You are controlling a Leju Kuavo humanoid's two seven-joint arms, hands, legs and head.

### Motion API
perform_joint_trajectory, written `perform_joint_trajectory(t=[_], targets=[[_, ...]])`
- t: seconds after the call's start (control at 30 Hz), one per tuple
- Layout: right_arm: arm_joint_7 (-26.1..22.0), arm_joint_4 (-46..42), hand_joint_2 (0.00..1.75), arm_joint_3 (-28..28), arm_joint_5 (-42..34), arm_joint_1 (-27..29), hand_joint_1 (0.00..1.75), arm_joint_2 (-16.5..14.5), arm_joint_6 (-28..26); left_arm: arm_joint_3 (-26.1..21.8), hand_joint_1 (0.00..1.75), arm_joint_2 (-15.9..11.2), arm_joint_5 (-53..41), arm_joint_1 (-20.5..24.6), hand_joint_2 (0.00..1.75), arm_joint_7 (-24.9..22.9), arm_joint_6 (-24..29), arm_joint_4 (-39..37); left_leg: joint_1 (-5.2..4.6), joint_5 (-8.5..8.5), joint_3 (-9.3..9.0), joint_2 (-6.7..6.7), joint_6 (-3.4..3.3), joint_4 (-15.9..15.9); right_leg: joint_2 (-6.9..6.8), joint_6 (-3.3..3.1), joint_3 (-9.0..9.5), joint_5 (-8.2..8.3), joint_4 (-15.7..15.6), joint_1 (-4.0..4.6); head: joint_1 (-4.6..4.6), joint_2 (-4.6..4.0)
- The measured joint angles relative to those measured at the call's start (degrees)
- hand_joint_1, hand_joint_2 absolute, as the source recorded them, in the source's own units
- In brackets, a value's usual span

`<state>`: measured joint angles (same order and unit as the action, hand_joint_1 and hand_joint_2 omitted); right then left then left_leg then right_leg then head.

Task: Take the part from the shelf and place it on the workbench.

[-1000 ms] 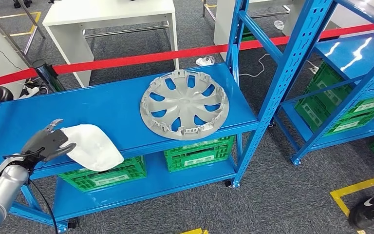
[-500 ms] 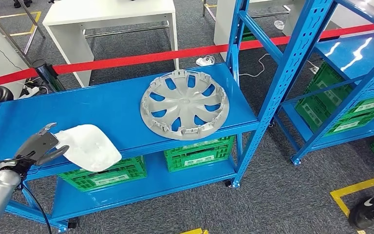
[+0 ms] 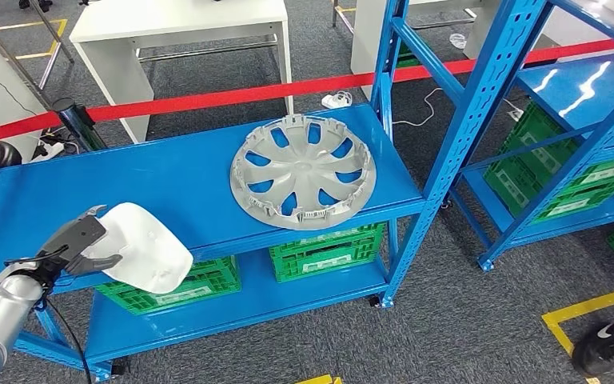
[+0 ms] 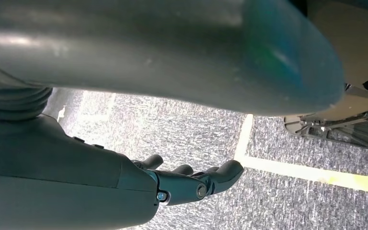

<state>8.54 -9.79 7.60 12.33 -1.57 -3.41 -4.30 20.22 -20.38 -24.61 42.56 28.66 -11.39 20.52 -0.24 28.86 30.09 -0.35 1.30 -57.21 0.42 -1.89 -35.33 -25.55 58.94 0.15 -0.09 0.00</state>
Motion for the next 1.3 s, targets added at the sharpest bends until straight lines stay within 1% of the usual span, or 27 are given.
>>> perform_joint_trajectory(t=[0.17, 0.47, 0.6, 0.8, 0.93, 1.03, 1.1, 1.2, 1.3], targets=[[0.0, 0.0, 0.00, 0.2, -0.2, 0.0, 0.00, 0.0, -0.1, 0.0, 0.00, 0.7, 0.2, 0.5, 1.75, 0.3, 0.0, 0.0, 0.00, 0.00, 0.00, 0.00, 0.00, 0.0, 0.00, 0.00, 0.00, 0.00, 0.0, 0.00, 0.00, 0.00], [0.0, 0.0, 0.00, 1.3, -0.4, 0.0, 0.00, 0.0, -0.1, -0.8, 0.00, 2.3, 3.1, 0.7, 1.75, 1.4, 4.0, 0.0, 0.00, 0.00, 0.00, 0.00, 0.00, 0.0, 0.00, 0.00, 0.00, 0.00, 0.0, 0.00, 0.00, 0.00], [0.0, 0.0, 0.00, 1.5, -0.7, 0.0, 0.00, 0.0, -0.3, -1.2, 0.00, 2.8, 3.3, 0.7, 0.00, 1.5, 4.4, 0.0, 0.00, 0.00, 0.00, 0.00, 0.00, 0.0, -0.01, 0.00, 0.00, 0.00, 0.0, 0.00, 0.00, 0.00], [0.0, 0.0, 0.00, 2.0, -1.0, 0.0, 0.00, 0.0, -0.6, -1.5, 0.00, 3.6, 3.6, 1.6, 0.00, 1.5, 3.8, 0.0, 0.00, 0.00, 0.00, 0.00, 0.00, 0.0, -0.01, 0.00, 0.01, 0.01, 0.0, 0.00, 0.00, 0.00], [0.0, 0.0, 0.00, 2.5, -1.0, 0.0, 0.00, 0.0, -0.7, -2.2, 0.00, 4.3, 5.4, 2.0, 1.75, 2.5, 3.5, -0.1, 0.00, 0.00, 0.00, 0.01, 0.00, 0.0, 0.00, 0.00, 0.01, 0.01, 0.0, 0.00, 0.00, 0.00], [0.0, 0.0, 0.00, 2.7, -1.0, 0.0, 0.00, 0.0, -0.7, -3.8, 0.00, 5.1, 9.5, 2.1, 1.75, 5.2, 3.2, 0.1, 0.00, 0.00, 0.00, 0.00, 0.00, 0.0, -0.01, 0.00, 0.01, 0.01, 0.0, -0.01, -0.01, 0.00], [-0.1, 0.0, 0.00, 2.8, -1.1, 0.0, 0.00, 0.0, -0.7, -5.8, 0.00, 5.9, 13.6, 2.0, 1.75, 6.9, 1.7, 0.7, 0.00, 0.00, 0.01, -0.01, 0.00, 0.0, -0.02, 0.01, 0.01, 0.01, 0.0, -0.01, -0.01, 0.00], [-0.2, 0.0, 0.00, 2.9, -1.1, 0.0, 0.00, 0.0, -0.8, -9.1, 0.00, 6.9, 20.1, 1.9, 1.75, 8.3, -3.3, 2.3, 0.00, 0.00, 0.02, -0.01, 0.00, 0.0, -0.01, 0.01, 0.01, 0.01, 0.0, -0.01, 0.00, 0.00], [-0.3, 0.0, 0.00, 3.1, -1.0, 0.1, 0.00, 0.0, -0.6, -11.2, 0.00, 7.2, 23.1, 1.9, 1.75, 9.0, -9.5, 4.3, 0.00, 0.00, 0.02, 0.00, -0.01, 0.0, -0.01, 0.01, 0.01, 0.01, 0.0, -0.01, 0.00, 0.00]])
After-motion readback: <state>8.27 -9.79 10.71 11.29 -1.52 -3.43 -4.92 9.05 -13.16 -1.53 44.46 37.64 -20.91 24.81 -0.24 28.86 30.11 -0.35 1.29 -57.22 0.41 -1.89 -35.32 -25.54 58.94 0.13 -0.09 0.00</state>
